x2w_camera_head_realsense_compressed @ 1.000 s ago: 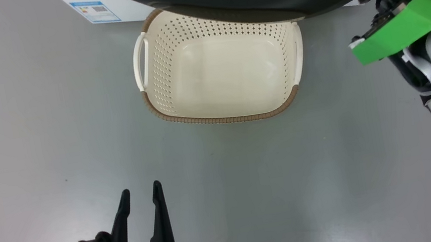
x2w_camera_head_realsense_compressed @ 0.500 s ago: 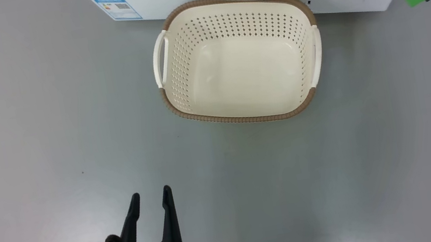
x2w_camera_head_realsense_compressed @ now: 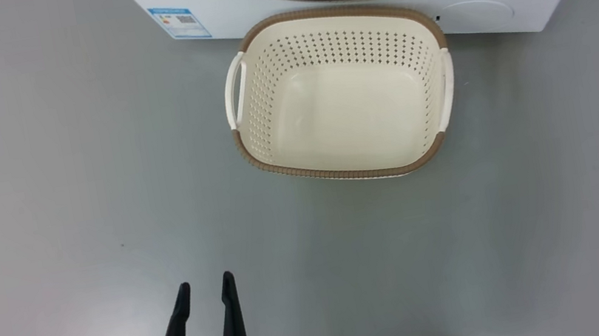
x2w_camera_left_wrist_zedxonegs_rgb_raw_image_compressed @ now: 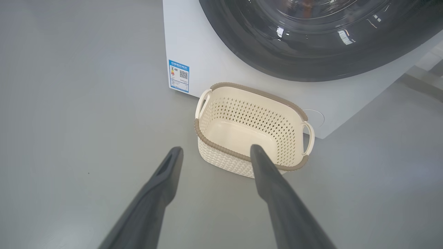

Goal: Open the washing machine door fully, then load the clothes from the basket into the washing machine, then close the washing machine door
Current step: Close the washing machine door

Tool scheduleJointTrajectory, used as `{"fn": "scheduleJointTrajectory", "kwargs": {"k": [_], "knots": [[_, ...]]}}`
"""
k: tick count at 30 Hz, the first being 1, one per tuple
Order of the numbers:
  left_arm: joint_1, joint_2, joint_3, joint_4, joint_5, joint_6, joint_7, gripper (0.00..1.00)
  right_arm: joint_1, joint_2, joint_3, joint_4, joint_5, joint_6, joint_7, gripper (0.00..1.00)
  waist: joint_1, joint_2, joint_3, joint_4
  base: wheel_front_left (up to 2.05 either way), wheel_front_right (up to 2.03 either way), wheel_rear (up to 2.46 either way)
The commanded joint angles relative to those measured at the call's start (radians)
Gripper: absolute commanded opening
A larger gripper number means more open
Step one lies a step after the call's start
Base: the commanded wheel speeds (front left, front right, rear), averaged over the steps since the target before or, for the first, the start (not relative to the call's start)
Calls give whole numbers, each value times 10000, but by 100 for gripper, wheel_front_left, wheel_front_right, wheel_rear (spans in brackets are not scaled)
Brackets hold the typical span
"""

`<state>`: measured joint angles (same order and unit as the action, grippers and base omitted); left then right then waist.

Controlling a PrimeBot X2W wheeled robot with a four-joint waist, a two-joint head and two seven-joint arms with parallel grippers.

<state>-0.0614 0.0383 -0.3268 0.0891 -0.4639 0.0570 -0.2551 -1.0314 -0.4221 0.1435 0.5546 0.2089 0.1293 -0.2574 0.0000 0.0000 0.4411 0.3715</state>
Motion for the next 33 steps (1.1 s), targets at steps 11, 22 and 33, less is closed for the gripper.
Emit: {"fn": "scheduleJointTrajectory", "kwargs": {"k": [11, 22, 33], "knots": [[138, 120, 867, -443, -109, 7, -67, 100, 1700, 960, 507, -1970, 372, 14, -44, 2, 0, 0, -827, -1049, 0, 0, 0], [494, 120, 1832, -142, -493, -378, -67, 100, 5280, 1808, 760, -3740, 910, 14, -44, 100, 0, 0, -2522, -2818, 0, 0, 0], [1229, 120, 2672, 273, 830, -161, -67, 100, 7883, 2372, 904, -4286, 912, 14, -44, 100, 0, 0, -3997, -4694, 0, 0, 0]]}}
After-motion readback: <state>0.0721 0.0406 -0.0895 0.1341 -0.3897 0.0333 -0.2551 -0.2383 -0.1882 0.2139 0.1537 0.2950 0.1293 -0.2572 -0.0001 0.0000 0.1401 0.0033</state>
